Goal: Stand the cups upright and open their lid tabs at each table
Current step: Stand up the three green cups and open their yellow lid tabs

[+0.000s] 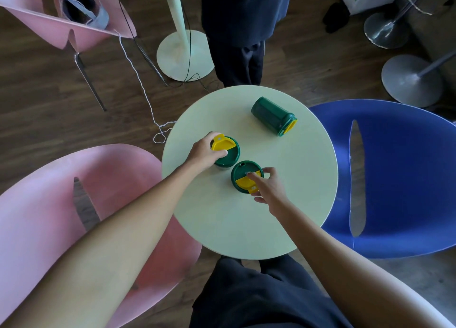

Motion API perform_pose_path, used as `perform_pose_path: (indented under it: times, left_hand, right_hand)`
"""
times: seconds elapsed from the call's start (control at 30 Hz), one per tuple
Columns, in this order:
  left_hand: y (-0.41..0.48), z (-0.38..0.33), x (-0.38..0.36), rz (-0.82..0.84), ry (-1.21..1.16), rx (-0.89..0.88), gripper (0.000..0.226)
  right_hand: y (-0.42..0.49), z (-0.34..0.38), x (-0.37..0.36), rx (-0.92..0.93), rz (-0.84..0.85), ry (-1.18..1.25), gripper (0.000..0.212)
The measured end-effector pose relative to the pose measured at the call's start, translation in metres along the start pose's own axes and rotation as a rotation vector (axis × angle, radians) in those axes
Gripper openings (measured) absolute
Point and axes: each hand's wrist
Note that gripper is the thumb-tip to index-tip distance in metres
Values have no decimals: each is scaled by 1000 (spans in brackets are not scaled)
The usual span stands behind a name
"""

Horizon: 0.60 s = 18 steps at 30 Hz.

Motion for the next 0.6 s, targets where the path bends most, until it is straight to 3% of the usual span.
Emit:
perform_pose_path:
  times: [0.23, 0.4, 0.6]
  left_hand:
    - [-5, -4, -6, -68, 6, 27, 59]
    - [-11, -9, -13, -149, 1, 67, 58]
    - [-19, -14, -31, -257, -69, 167, 55]
  right_hand:
    - [3, 6, 13, 125, -14, -141, 50]
    - [14, 19, 29, 196, -61, -107, 36]
    - [52, 56, 53, 320, -116, -309, 29]
Point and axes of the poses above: each hand's wrist, its own y-axis towards the middle knuckle, its own x-axis out of the back of the hand, z = x × y, and after that the axes turned 9 degrees about -x, right-handed
